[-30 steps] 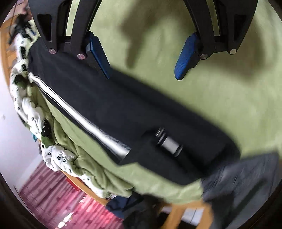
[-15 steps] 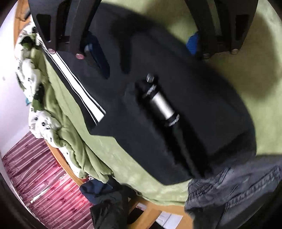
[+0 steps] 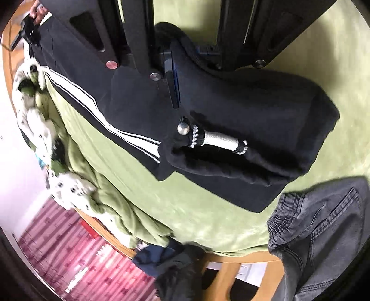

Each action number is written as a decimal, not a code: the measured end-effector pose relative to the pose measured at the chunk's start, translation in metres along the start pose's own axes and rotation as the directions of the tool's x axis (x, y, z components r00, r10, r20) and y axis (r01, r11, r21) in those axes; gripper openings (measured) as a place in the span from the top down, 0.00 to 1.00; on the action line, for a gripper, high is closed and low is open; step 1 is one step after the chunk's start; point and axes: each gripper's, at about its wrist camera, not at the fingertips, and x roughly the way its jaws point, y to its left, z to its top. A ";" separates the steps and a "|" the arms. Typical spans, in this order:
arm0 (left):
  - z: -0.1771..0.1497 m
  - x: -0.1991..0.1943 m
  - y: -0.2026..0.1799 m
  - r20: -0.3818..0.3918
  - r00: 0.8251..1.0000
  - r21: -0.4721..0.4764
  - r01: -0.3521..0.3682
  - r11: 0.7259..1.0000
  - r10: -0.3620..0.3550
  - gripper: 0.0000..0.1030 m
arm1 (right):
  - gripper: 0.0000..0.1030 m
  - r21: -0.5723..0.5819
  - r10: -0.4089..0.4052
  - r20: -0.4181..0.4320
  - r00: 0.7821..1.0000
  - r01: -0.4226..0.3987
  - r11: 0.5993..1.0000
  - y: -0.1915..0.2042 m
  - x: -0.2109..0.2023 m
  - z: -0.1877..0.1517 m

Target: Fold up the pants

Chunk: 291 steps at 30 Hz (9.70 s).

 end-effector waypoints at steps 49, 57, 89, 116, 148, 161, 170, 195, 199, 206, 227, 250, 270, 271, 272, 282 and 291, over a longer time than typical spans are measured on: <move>-0.123 -0.136 -0.011 -0.060 0.993 0.257 0.113 0.960 -0.101 0.48 | 0.40 0.067 -0.281 -0.057 0.958 0.284 0.956 -0.233 -0.160 -0.010; -0.115 -0.092 -0.017 -0.037 0.999 0.277 0.025 0.960 -0.015 0.83 | 0.37 0.000 -0.359 -0.016 0.933 0.359 0.933 -0.213 -0.226 -0.042; -0.123 -0.124 0.094 -0.137 0.957 -0.018 0.255 0.967 -0.255 0.33 | 0.37 -0.268 -0.109 -0.170 0.979 0.061 0.961 0.016 -0.150 -0.149; -0.112 -0.102 0.142 0.026 0.991 -0.148 0.136 0.980 -0.134 0.91 | 0.37 -0.165 -0.129 -0.174 0.976 0.100 0.981 -0.033 -0.195 -0.171; 0.026 0.004 0.037 -0.038 0.993 0.242 -0.102 0.965 0.115 0.71 | 0.37 -0.435 -0.082 -0.220 0.972 -0.023 0.900 0.073 -0.084 -0.162; 0.018 0.002 0.061 -0.127 0.986 0.194 -0.087 0.977 0.113 0.82 | 0.37 -0.484 -0.099 -0.203 0.974 -0.011 0.875 0.090 -0.055 -0.142; 0.010 -0.007 0.048 -0.040 0.973 0.279 -0.208 0.937 0.228 0.61 | 0.29 -0.686 -0.084 -0.211 0.974 -0.086 0.722 0.113 -0.015 -0.109; 0.006 -0.005 0.052 -0.071 0.982 0.232 -0.155 0.960 0.175 0.61 | 0.38 -0.699 0.052 -0.300 0.953 -0.256 0.668 0.097 0.008 -0.082; 0.003 -0.004 0.050 -0.059 0.983 0.230 -0.158 0.960 0.176 0.61 | 0.36 -0.761 -0.014 -0.320 0.947 -0.248 0.599 0.100 0.013 -0.092; 0.002 -0.006 0.050 -0.060 0.984 0.218 -0.154 0.964 0.171 0.61 | 0.97 -0.850 -0.042 -0.312 0.949 -0.259 0.459 0.109 0.017 -0.117; -0.006 -0.057 0.024 0.039 0.995 0.353 -0.102 0.930 0.094 0.54 | 0.76 -0.764 -0.142 -0.144 0.979 -0.019 0.644 0.064 -0.003 -0.075; -0.036 -0.128 0.044 0.006 0.998 0.259 -0.054 0.964 0.055 0.46 | 0.59 -0.566 -0.132 -0.111 0.985 0.047 0.823 0.097 -0.116 -0.124; -0.112 -0.198 0.080 0.020 0.998 0.109 0.062 0.992 -0.065 0.46 | 0.46 -0.506 0.057 -0.176 0.983 -0.140 0.851 0.117 -0.216 -0.215; -0.116 -0.185 0.091 0.002 0.997 0.064 0.078 0.995 -0.078 0.46 | 0.46 -0.504 0.059 -0.187 0.981 -0.147 0.851 0.114 -0.212 -0.219; -0.121 -0.174 0.099 -0.014 0.996 0.035 0.085 0.996 -0.084 0.46 | 0.46 -0.504 0.061 -0.192 0.979 -0.152 0.850 0.109 -0.206 -0.222; -0.124 -0.102 0.139 -0.016 0.985 -0.154 0.169 0.973 -0.174 0.47 | 0.46 -0.456 -0.017 -0.219 0.976 -0.086 0.886 0.095 -0.161 -0.226; -0.104 -0.094 0.156 0.052 0.988 -0.317 0.154 0.936 -0.145 0.76 | 0.46 -0.499 -0.063 -0.235 0.970 -0.065 0.864 0.085 -0.156 -0.240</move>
